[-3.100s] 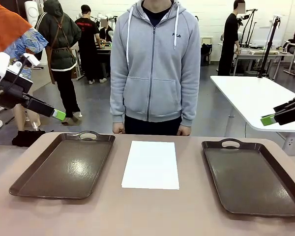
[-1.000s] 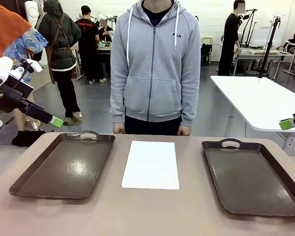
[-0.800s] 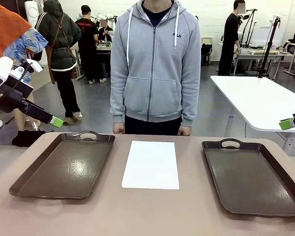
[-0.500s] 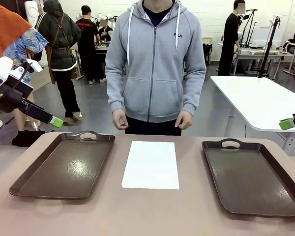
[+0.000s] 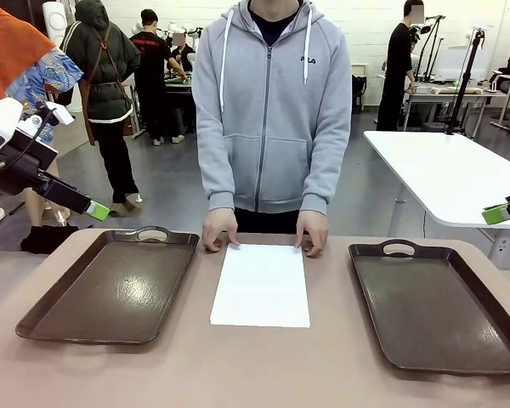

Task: Sort the A4 documents.
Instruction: Receive the A4 Paper.

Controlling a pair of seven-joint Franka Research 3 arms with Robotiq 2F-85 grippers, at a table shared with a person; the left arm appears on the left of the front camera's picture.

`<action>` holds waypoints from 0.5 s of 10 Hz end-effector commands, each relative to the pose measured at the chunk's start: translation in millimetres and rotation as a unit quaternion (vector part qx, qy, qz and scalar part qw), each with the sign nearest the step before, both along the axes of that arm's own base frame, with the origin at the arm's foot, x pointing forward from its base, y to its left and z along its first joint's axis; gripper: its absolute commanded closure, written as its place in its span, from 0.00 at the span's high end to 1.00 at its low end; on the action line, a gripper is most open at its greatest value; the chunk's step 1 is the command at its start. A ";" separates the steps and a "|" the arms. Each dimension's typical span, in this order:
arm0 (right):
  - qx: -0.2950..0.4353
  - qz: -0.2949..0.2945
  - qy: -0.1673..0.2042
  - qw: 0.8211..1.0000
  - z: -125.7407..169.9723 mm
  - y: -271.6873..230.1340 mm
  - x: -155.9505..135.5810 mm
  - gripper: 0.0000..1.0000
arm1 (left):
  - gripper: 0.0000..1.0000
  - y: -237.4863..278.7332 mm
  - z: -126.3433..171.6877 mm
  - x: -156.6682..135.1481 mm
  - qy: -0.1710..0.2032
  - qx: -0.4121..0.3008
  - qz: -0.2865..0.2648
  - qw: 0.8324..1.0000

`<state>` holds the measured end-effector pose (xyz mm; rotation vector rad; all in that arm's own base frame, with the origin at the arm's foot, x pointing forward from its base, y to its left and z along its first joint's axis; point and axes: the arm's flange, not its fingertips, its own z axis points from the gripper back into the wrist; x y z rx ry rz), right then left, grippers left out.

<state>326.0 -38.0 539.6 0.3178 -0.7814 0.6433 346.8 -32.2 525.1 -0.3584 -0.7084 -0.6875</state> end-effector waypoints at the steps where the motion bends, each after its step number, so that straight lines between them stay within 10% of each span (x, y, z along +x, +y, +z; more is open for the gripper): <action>1: 0.001 0.001 0.000 1.000 -0.3 0.0 0.2 1.00 | 1.00 0.3 -0.8 0.6 0.000 -0.003 -0.002 1.000; 5: 0.001 0.001 0.000 1.000 -0.3 0.0 0.2 1.00 | 1.00 0.3 -0.8 0.6 0.000 -0.003 -0.002 1.000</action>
